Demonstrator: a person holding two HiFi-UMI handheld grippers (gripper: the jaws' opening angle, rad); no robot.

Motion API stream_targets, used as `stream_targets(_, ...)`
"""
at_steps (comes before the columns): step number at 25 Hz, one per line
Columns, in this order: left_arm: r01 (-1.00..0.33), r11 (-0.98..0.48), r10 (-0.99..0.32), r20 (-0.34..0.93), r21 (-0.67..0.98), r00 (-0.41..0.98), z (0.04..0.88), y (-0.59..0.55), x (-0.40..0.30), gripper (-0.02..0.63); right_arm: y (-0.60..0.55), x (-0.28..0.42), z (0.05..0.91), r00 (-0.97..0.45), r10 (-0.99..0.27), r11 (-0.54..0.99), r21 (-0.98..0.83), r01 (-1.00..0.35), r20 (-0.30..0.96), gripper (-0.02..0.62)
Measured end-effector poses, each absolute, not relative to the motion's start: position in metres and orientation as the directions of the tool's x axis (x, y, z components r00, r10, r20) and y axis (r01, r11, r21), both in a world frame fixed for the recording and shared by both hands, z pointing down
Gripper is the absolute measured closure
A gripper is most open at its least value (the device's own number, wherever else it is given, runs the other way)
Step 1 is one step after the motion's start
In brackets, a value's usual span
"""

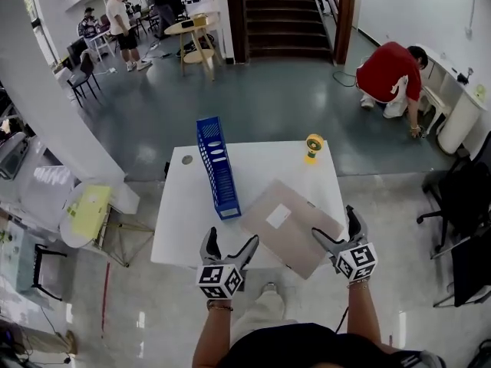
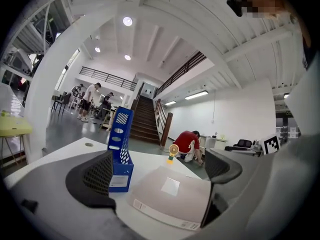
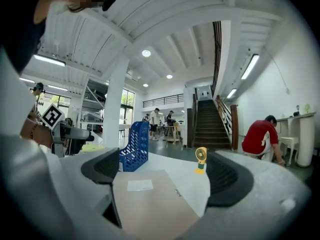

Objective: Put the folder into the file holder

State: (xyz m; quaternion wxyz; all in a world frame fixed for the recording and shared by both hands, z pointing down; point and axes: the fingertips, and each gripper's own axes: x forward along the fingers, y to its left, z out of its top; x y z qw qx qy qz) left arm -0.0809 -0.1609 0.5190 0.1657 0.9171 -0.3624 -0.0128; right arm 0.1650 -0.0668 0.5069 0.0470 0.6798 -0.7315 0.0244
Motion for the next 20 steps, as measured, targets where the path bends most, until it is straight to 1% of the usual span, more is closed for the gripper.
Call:
stream_targets(5, -0.662, -0.658, -0.656, 0.16, 0.358, 0.738, 0.547, -0.197, -0.066, 0.048, -0.104, 0.181, 0.531, -0.096, -0.983, 0.098, 0.005, -0.995, 0.155, 0.071)
stream_targets(9, -0.658, -0.626, -0.634, 0.219, 0.418, 0.742, 0.568, -0.214, -0.057, 0.048, -0.128, 0.186, 0.559, -0.15, -0.957, 0.151, -0.014, -0.988, 0.25, 0.071)
stream_targets(14, -0.644, -0.573, -0.572, 0.316, 0.506, 0.757, 0.605, -0.212, -0.04, 0.048, -0.153, 0.196, 0.592, -0.26, -0.894, 0.241, -0.099, -0.965, 0.365, 0.071)
stream_targets(20, -0.643, -0.495, -0.519, 0.396, 0.584, 0.758, 0.639, -0.199, -0.027, 0.048, -0.174, 0.21, 0.621, -0.372, -0.794, 0.333, -0.168, -0.928, 0.481, 0.07)
